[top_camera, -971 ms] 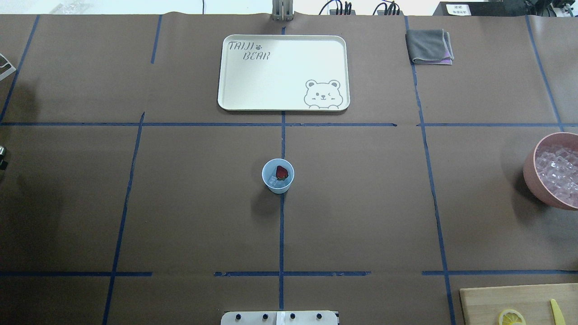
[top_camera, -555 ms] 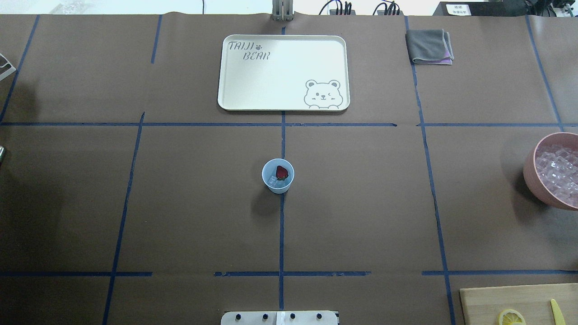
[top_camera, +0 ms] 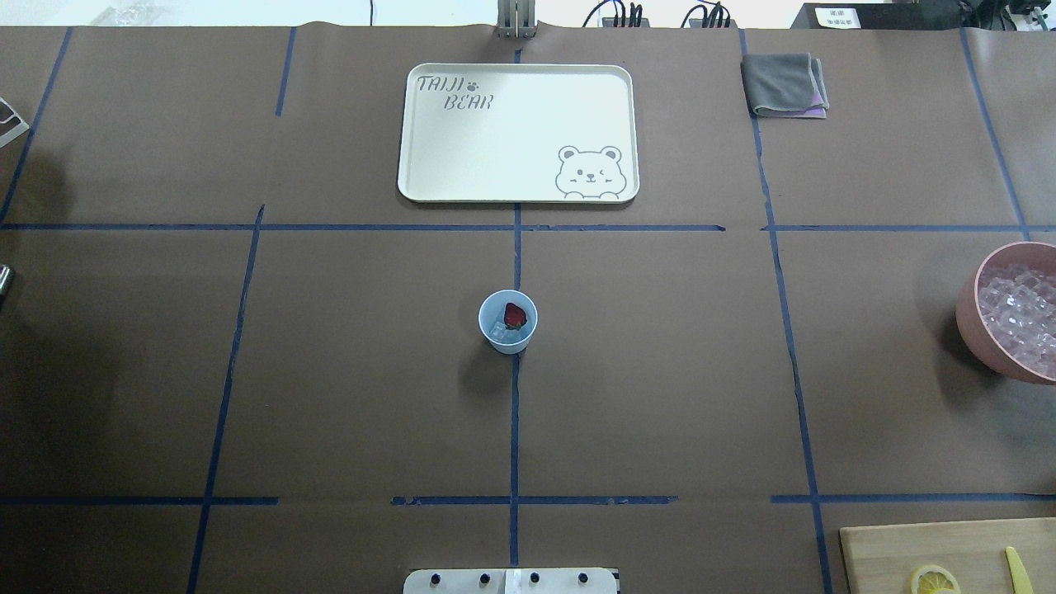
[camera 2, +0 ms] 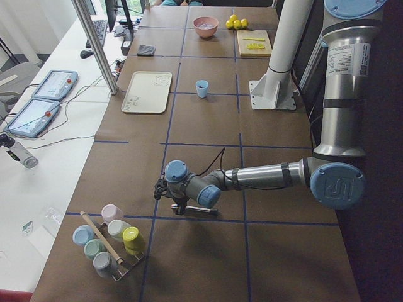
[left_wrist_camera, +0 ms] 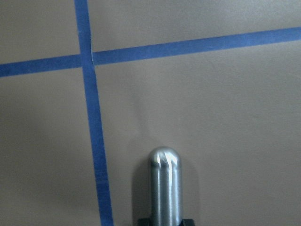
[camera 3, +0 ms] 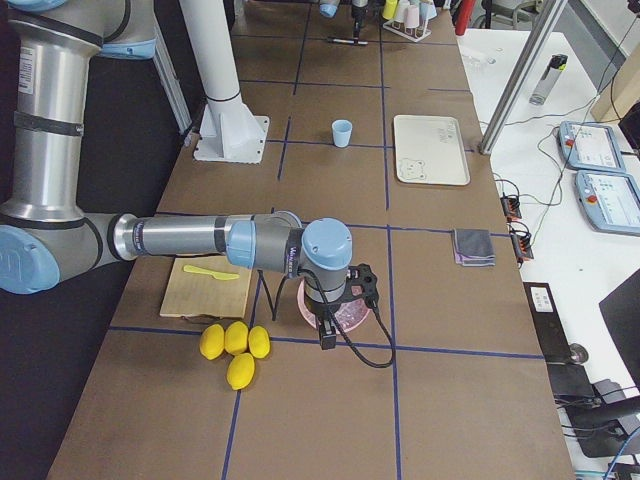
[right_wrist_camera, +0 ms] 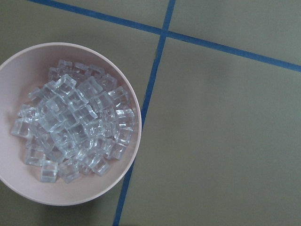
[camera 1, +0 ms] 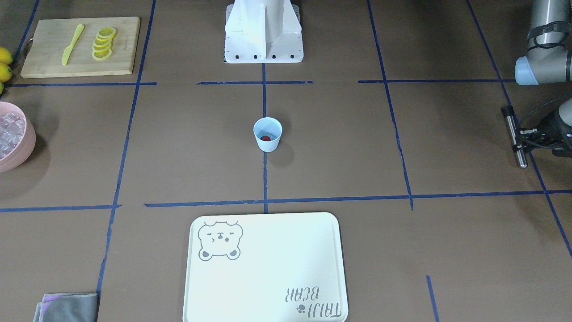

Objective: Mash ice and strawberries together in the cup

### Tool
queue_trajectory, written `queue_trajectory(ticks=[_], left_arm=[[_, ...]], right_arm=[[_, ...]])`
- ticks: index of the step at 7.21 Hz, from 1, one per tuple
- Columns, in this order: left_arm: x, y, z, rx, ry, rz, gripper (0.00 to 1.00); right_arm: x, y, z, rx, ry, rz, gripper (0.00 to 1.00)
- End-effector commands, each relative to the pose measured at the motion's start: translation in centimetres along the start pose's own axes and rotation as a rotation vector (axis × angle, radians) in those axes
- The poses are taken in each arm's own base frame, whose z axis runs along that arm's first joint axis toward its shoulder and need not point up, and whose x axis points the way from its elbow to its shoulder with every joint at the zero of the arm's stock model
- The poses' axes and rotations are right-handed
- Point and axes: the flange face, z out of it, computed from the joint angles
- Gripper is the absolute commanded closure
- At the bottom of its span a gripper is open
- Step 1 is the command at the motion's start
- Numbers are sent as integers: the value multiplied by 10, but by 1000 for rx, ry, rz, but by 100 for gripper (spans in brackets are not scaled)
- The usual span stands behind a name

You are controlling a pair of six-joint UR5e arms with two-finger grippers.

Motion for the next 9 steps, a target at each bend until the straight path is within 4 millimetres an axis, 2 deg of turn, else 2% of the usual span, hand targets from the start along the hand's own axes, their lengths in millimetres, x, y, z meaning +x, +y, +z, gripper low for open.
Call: queue_trajectory(ticks=[1,3,4,5,7,9], left_arm=[[20,-7,-24,48,20,39,100],[57,-18,-66,129,50,103,100],[83,-27,-91,184,72,150,100],[113,-35,-120,241,97,204,100],[189,-62,-189,384,159,322,99],[232,-63,-231,483,213,409,100]], right_arm=[[-1,0,-1,1,0,-1,1],[0,0,-1,2,1,0,1],[0,0,-1,2,1,0,1],[0,0,-1,2,1,0,1],[-1,0,-1,1,0,-1,1],[0,0,-1,2,1,0,1]])
